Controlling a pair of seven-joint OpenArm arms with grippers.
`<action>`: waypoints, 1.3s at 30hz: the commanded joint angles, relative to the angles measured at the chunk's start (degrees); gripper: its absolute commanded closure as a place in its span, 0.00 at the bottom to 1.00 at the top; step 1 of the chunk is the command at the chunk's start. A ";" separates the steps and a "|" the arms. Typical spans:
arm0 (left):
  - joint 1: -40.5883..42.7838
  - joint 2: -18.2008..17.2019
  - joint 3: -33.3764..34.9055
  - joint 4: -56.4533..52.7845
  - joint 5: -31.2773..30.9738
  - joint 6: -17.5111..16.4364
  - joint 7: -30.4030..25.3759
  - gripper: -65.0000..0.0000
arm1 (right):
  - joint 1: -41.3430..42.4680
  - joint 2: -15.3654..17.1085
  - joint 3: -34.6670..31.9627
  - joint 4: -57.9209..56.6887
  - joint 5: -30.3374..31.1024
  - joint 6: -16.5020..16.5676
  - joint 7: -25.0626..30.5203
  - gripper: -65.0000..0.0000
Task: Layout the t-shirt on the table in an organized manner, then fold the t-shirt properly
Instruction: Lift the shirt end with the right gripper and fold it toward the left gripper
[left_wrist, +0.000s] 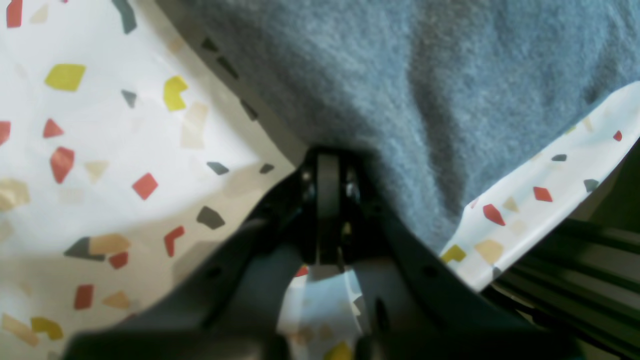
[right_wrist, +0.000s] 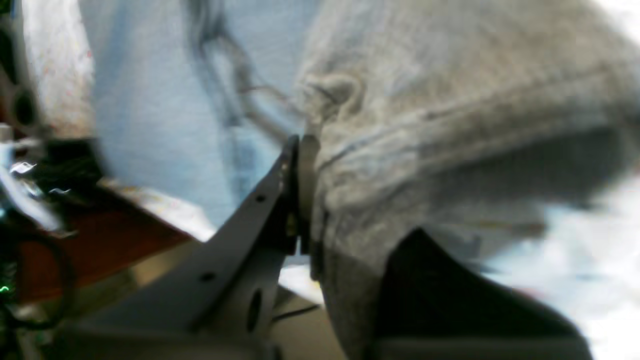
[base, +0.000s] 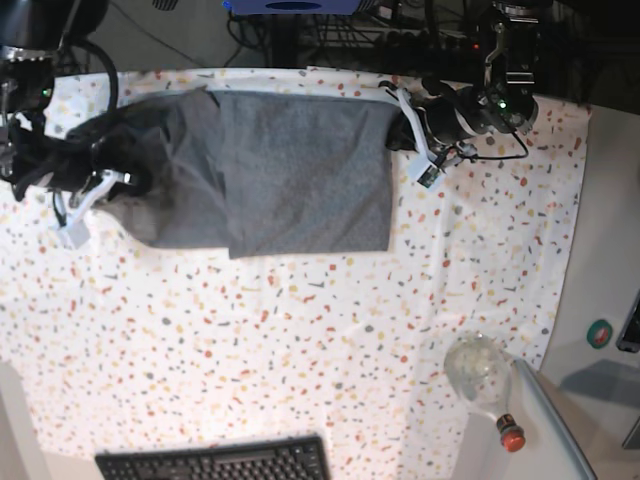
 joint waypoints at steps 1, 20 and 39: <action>-0.24 -0.24 0.04 0.41 0.75 -0.28 0.46 1.00 | 0.28 -0.41 0.21 3.51 1.02 -1.22 -0.47 1.00; -2.08 -0.24 0.65 0.41 0.84 1.62 0.46 1.00 | -0.69 -13.42 -7.79 20.12 0.75 -11.42 -7.85 1.00; -1.47 -1.29 0.74 2.35 0.84 1.62 0.46 1.00 | 5.64 -12.28 -32.32 7.46 0.14 -26.36 8.85 1.00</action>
